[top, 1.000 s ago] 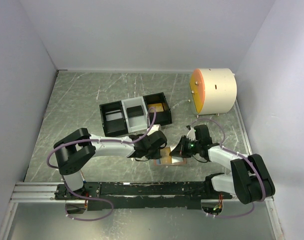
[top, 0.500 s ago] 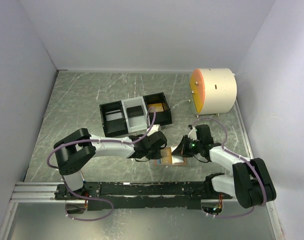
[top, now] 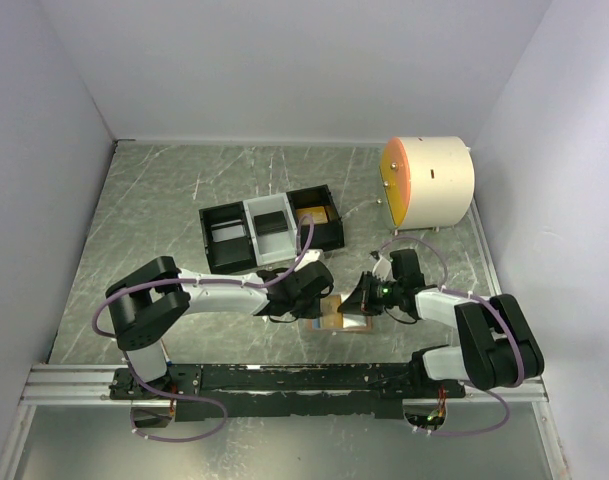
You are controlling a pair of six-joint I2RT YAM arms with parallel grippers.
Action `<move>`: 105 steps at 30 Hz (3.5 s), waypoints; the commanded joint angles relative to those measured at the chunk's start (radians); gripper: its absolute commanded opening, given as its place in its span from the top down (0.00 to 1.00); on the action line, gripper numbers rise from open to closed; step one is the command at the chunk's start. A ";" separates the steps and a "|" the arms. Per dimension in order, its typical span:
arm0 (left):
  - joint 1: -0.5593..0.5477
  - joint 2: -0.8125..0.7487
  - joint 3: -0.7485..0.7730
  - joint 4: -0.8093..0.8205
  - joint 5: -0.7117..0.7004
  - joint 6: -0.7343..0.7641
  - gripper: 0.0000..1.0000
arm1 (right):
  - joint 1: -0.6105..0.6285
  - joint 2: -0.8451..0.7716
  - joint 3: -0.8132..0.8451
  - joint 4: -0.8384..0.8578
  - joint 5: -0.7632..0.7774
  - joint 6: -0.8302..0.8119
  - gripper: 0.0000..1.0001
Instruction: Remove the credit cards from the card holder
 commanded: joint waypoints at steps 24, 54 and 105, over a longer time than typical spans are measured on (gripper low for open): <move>0.012 -0.016 -0.025 -0.154 -0.061 0.005 0.82 | -0.028 -0.112 0.018 -0.122 0.122 0.003 0.97; 0.004 0.078 0.072 -0.079 0.043 0.069 0.82 | -0.030 -0.108 -0.040 -0.016 0.063 0.056 0.77; 0.002 0.098 0.069 -0.123 0.032 0.057 0.89 | -0.036 -0.015 -0.044 0.165 -0.122 0.096 0.90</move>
